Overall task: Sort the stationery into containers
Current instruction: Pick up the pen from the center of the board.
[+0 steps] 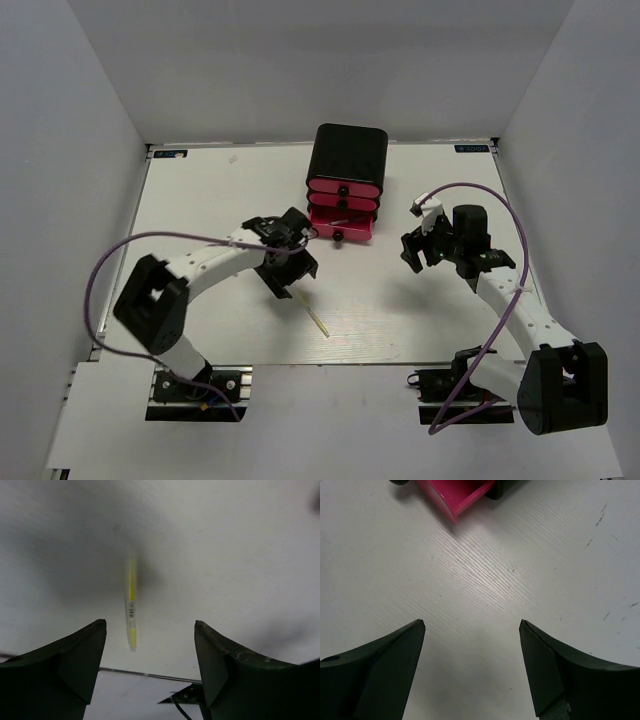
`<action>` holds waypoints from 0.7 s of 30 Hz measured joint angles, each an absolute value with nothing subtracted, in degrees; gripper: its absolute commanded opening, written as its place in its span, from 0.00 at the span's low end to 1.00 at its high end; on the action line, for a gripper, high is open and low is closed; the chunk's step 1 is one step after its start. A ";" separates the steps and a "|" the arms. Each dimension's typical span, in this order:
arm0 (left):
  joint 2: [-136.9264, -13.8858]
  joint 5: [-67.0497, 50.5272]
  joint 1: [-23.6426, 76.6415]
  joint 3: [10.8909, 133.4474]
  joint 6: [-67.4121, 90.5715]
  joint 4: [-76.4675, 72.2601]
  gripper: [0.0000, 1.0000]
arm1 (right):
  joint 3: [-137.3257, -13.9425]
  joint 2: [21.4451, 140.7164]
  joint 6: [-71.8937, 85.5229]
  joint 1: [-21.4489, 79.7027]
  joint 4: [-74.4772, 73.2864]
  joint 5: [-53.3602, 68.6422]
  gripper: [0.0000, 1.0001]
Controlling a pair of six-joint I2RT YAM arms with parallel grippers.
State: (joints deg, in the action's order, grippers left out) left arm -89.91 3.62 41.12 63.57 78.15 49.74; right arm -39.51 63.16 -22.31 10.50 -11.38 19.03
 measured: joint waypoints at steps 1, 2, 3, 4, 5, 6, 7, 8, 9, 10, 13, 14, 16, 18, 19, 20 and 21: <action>-92.79 1.96 41.12 64.53 78.89 50.96 0.79 | -39.51 63.16 -22.24 10.48 -11.38 19.03 0.81; -95.18 0.71 41.12 64.97 79.33 52.03 0.78 | -39.51 63.13 -22.22 10.48 -11.38 19.03 0.81; -97.49 -0.47 41.19 65.10 79.68 53.06 0.78 | -39.51 63.07 -22.24 10.48 -11.38 19.03 0.81; -99.35 -1.23 41.36 65.10 79.99 54.04 0.78 | -39.51 62.98 -22.22 10.48 -11.38 19.00 0.81; -101.03 -2.04 41.60 65.08 80.18 55.00 0.78 | -39.48 62.87 -22.24 10.48 -11.38 19.00 0.81; -102.08 -2.52 41.87 65.08 80.38 55.77 0.78 | -39.46 62.70 -22.22 10.48 -11.38 19.00 0.81; -102.65 -2.76 42.19 65.08 80.51 56.34 0.76 | -39.38 62.46 -22.24 10.48 -11.38 19.00 0.81; -102.78 -2.81 42.48 65.08 80.66 56.66 0.74 | -39.20 62.24 -22.22 10.48 -11.29 19.00 0.81; -102.76 -2.79 42.65 65.10 80.77 56.95 0.74 | -38.94 61.98 -22.22 10.46 -11.20 19.00 0.81; -102.74 -2.63 42.78 65.19 80.86 57.06 0.73 | -38.63 61.82 -22.20 10.46 -11.03 19.03 0.81; -102.96 -2.11 43.05 65.52 80.97 56.95 0.71 | -38.33 61.76 -21.89 10.46 -10.94 19.05 0.81; -103.18 -1.85 43.05 65.65 80.97 56.90 0.70 | -38.33 61.76 -21.80 10.46 -10.87 19.07 0.81; -104.22 -1.45 43.09 65.87 80.90 56.21 0.65 | -38.33 61.76 -21.61 10.46 -10.76 19.11 0.81; -105.34 -1.89 43.05 66.13 80.68 55.42 0.60 | -38.33 61.76 -21.56 10.46 -10.66 19.18 0.81; -105.54 -2.04 43.16 66.30 80.36 54.98 0.57 | -38.33 61.76 -21.52 10.41 -10.61 19.22 0.81; -105.69 -2.13 43.31 66.43 80.20 54.54 0.51 | -38.33 61.76 -21.50 10.39 -10.55 19.25 0.81; -105.78 -2.28 43.44 66.43 80.01 53.89 0.47 | -38.33 61.76 -21.45 10.31 -10.52 19.25 0.81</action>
State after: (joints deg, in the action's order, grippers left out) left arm -105.78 -2.28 43.44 66.43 80.01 53.89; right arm -38.33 61.76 -21.45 10.31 -10.52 19.25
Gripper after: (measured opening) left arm 0.547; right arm 0.818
